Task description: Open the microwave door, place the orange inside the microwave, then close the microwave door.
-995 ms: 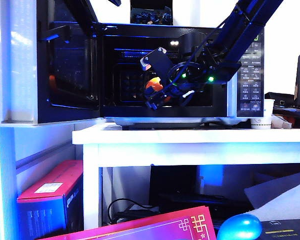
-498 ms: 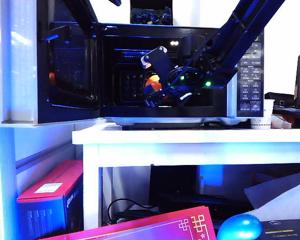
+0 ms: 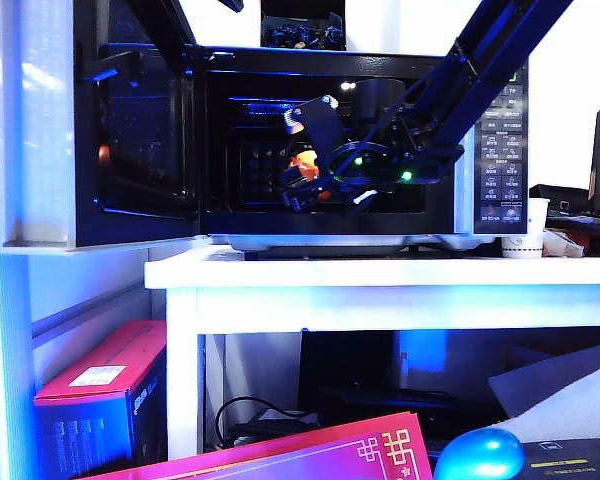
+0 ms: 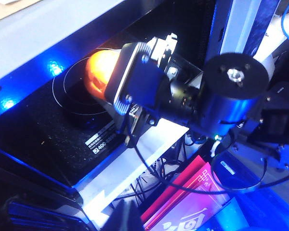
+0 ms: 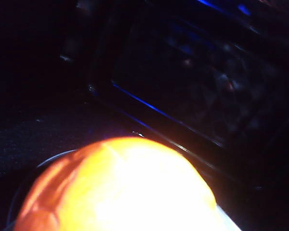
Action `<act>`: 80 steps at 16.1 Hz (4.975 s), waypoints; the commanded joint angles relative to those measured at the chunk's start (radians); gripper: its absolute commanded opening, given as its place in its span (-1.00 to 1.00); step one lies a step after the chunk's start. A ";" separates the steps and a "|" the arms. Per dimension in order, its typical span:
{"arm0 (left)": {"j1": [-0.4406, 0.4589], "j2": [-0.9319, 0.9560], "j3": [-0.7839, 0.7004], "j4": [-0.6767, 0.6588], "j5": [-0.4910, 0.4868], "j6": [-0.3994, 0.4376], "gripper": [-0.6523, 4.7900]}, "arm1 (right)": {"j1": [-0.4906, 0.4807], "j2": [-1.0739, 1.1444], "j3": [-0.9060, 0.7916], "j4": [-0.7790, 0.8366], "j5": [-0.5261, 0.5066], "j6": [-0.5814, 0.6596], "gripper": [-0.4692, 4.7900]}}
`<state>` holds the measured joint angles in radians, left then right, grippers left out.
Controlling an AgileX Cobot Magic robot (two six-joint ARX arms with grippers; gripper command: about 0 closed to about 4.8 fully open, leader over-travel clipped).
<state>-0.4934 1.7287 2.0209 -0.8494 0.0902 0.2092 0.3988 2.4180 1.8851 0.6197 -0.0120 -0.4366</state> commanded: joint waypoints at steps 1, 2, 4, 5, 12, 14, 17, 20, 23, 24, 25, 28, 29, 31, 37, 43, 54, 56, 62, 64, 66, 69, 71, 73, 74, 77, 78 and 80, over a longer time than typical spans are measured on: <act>0.000 -0.002 0.002 0.010 0.003 -0.005 -0.78 | -0.014 0.021 0.060 -0.014 0.016 0.066 -0.62; 0.000 -0.002 0.002 0.009 0.004 -0.007 -0.78 | -0.019 0.035 0.090 -0.021 0.018 0.091 -0.62; 0.000 -0.001 0.002 0.006 0.003 -0.007 -0.78 | -0.024 0.048 0.132 -0.055 0.016 0.100 -0.62; 0.000 -0.001 0.002 0.006 0.003 -0.007 -0.78 | -0.024 0.055 0.148 -0.056 0.010 0.100 -0.62; 0.000 -0.001 0.002 0.006 0.005 -0.018 -0.78 | -0.024 0.077 0.187 -0.080 -0.018 0.120 -0.62; 0.000 -0.001 0.002 0.006 0.011 -0.026 -0.78 | -0.024 0.097 0.200 -0.082 -0.021 0.123 -0.62; 0.000 -0.001 0.002 0.006 0.013 -0.026 -0.78 | -0.024 0.115 0.222 -0.090 -0.023 0.125 -0.62; 0.000 -0.001 0.002 0.006 0.016 -0.026 -0.78 | -0.024 0.135 0.227 -0.084 -0.036 0.158 -0.62; 0.000 -0.001 0.002 0.006 0.016 -0.026 -0.78 | -0.019 0.175 0.267 -0.084 -0.066 0.244 -0.62; 0.000 -0.001 0.002 0.005 0.016 -0.026 -0.78 | -0.018 0.183 0.281 -0.079 -0.066 0.248 -0.62; 0.000 -0.001 0.002 0.005 0.016 -0.026 -0.78 | -0.018 0.192 0.295 -0.076 -0.065 0.256 -0.62; 0.000 -0.001 0.002 0.006 0.016 -0.026 -0.78 | -0.018 0.198 0.304 -0.079 -0.065 0.256 -0.08; 0.000 -0.001 0.002 0.006 0.016 -0.026 -0.78 | -0.018 0.198 0.304 -0.078 -0.070 0.256 0.69; 0.000 -0.001 0.002 0.006 0.016 -0.026 -0.78 | -0.018 0.198 0.304 -0.078 -0.076 0.256 1.00; 0.000 -0.001 0.002 -0.003 0.015 -0.026 -0.78 | -0.011 0.193 0.304 -0.126 -0.096 0.257 1.00; 0.000 -0.001 0.002 -0.003 0.015 -0.026 -0.78 | -0.011 0.148 0.302 -0.282 -0.096 0.253 1.00; 0.000 0.001 0.002 -0.001 0.015 -0.022 -0.78 | -0.013 0.097 0.301 -0.568 -0.102 0.196 1.00; 0.000 0.001 0.002 0.002 0.015 -0.022 -0.78 | -0.013 0.090 0.301 -0.616 -0.103 0.192 1.00; 0.000 0.001 0.002 0.014 0.014 -0.023 -0.78 | -0.016 0.055 0.301 -0.785 -0.119 0.149 1.00; 0.000 0.001 0.002 0.016 0.014 -0.023 -0.78 | -0.018 0.034 0.301 -0.837 -0.121 0.146 1.00; 0.000 0.001 0.002 0.019 0.015 -0.023 -0.78 | -0.018 0.004 0.301 -0.875 -0.121 0.137 1.00; 0.000 0.001 0.002 0.022 0.014 -0.023 -0.78 | -0.018 -0.045 0.301 -0.957 -0.122 0.129 1.00; 0.000 0.001 0.002 0.022 0.014 -0.023 -0.78 | -0.018 -0.077 0.301 -1.030 -0.122 0.125 1.00; 0.000 0.001 0.002 0.022 0.015 -0.025 -0.78 | -0.018 -0.101 0.301 -1.046 -0.121 0.117 1.00; 0.000 0.001 0.002 0.021 0.015 -0.026 -0.78 | -0.018 -0.109 0.301 -1.046 -0.121 0.118 1.00; 0.000 0.001 0.002 0.021 0.014 -0.026 -0.78 | -0.018 -0.138 0.301 -1.112 -0.121 0.118 1.00; 0.000 0.001 0.002 0.021 0.014 -0.026 -0.78 | -0.018 -0.146 0.302 -1.158 -0.121 0.116 1.00; 0.000 0.001 0.002 0.021 0.015 -0.026 -0.78 | -0.018 -0.160 0.302 -1.260 -0.126 0.085 1.00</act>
<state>-0.4934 1.7306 2.0209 -0.8471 0.1020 0.1867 0.3798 2.2749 2.1834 -0.5930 -0.1326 -0.3328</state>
